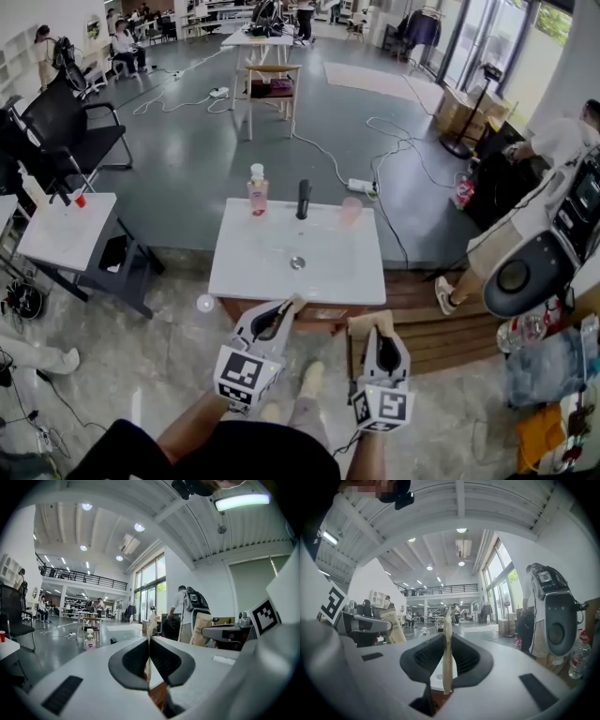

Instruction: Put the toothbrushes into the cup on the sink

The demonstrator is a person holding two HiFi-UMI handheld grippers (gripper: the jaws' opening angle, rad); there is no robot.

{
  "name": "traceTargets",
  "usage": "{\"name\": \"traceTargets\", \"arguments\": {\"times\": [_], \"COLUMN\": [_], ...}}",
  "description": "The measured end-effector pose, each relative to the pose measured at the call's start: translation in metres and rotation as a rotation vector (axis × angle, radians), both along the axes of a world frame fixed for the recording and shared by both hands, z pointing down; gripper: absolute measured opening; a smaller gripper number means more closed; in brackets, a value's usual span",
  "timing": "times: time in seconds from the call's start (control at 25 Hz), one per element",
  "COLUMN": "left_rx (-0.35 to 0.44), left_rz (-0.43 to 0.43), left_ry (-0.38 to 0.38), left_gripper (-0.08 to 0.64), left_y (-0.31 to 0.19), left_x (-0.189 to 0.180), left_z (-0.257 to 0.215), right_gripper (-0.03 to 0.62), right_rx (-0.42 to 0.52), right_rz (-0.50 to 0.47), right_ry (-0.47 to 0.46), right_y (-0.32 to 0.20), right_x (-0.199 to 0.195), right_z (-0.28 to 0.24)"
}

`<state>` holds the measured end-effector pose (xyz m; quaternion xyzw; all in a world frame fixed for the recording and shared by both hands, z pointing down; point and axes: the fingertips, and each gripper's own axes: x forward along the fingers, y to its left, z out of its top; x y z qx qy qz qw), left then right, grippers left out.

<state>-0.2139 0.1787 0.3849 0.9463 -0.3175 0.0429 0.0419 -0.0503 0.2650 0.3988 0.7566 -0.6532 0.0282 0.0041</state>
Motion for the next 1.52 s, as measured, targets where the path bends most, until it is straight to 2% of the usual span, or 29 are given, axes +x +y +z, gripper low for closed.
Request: {"name": "traceTargets", "arguments": {"times": [0.2,0.88,1.08,1.52], "left_rx": [0.010,-0.058,-0.087,-0.078], "left_rz": [-0.017,-0.101,-0.122,-0.172], "left_ry": [-0.008,-0.048,-0.060,-0.065], "left_gripper": [0.006,0.006,0.006,0.006], "left_y": [-0.031,-0.152,-0.173,-0.211], "left_x": [0.028,0.128,0.147,0.182], "left_z": [0.007,0.036,0.046,0.043], "right_gripper": [0.052,0.052,0.051,0.051], "right_rx": [-0.001,-0.059,-0.073,-0.077], "right_rz": [-0.017,-0.090,-0.102,-0.159], "right_ry": [-0.011,-0.059,-0.073,-0.073], "right_y": [-0.034,-0.161,-0.183,-0.229], "right_x": [0.030,0.139,0.161,0.196], "right_z": [0.010,0.046,0.055,0.056]}}
